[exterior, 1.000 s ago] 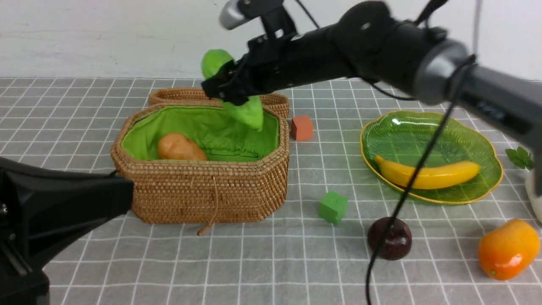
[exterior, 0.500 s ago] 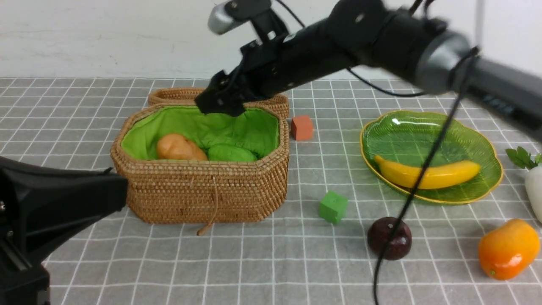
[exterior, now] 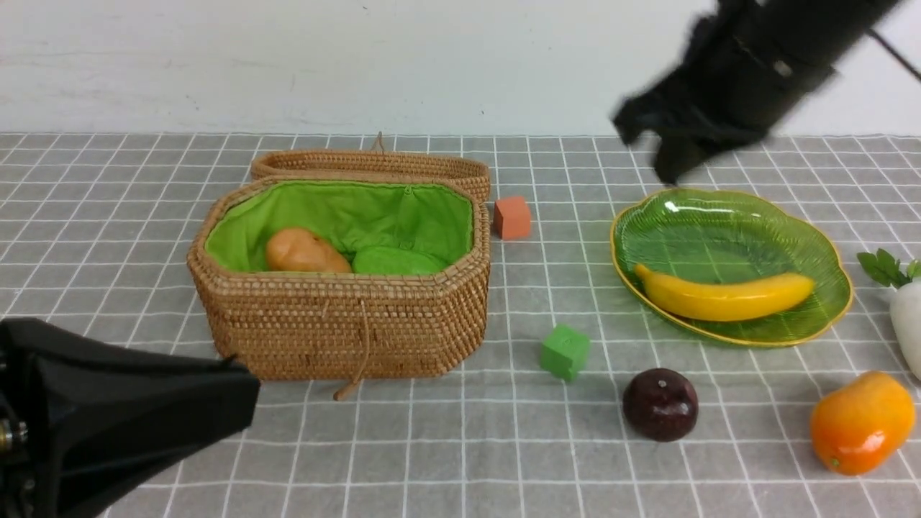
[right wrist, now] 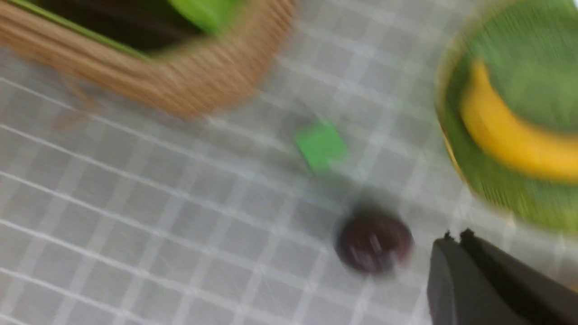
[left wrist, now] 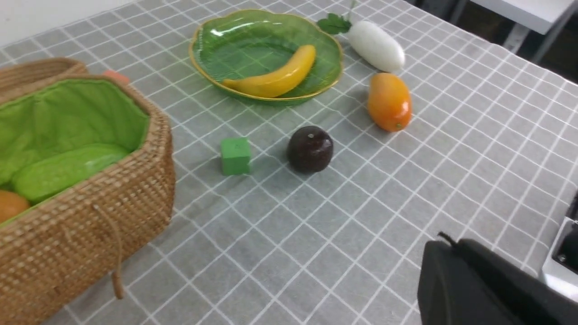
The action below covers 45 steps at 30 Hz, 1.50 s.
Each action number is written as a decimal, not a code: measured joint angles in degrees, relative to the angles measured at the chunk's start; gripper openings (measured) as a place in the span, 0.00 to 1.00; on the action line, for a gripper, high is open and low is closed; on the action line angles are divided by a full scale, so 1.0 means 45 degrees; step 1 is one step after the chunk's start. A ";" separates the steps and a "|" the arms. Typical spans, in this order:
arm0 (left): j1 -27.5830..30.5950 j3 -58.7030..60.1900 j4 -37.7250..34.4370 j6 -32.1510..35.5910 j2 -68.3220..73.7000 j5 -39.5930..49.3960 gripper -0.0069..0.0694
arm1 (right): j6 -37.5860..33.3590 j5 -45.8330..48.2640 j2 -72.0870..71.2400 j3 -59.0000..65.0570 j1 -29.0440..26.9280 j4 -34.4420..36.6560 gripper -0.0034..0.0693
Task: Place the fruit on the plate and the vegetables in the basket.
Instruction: Use the right arm to grab a mangosteen and put it into the right plate
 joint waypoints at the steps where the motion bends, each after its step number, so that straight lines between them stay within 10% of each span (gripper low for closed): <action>1: 0.0000 0.0000 -0.0050 0.0127 0.0000 0.0000 0.07 | 0.0329 0.0016 -0.0260 0.0821 -0.0013 -0.0164 0.10; 13: 0.0000 0.0000 -0.0326 0.0525 0.0000 0.0000 0.07 | 0.0963 -0.5404 0.1440 0.5933 -0.0012 -0.0380 0.95; 45: 0.0000 0.0000 -0.0616 0.0440 0.0000 0.0125 0.07 | -0.0534 -0.4088 0.2379 0.4052 -0.0898 0.0537 0.83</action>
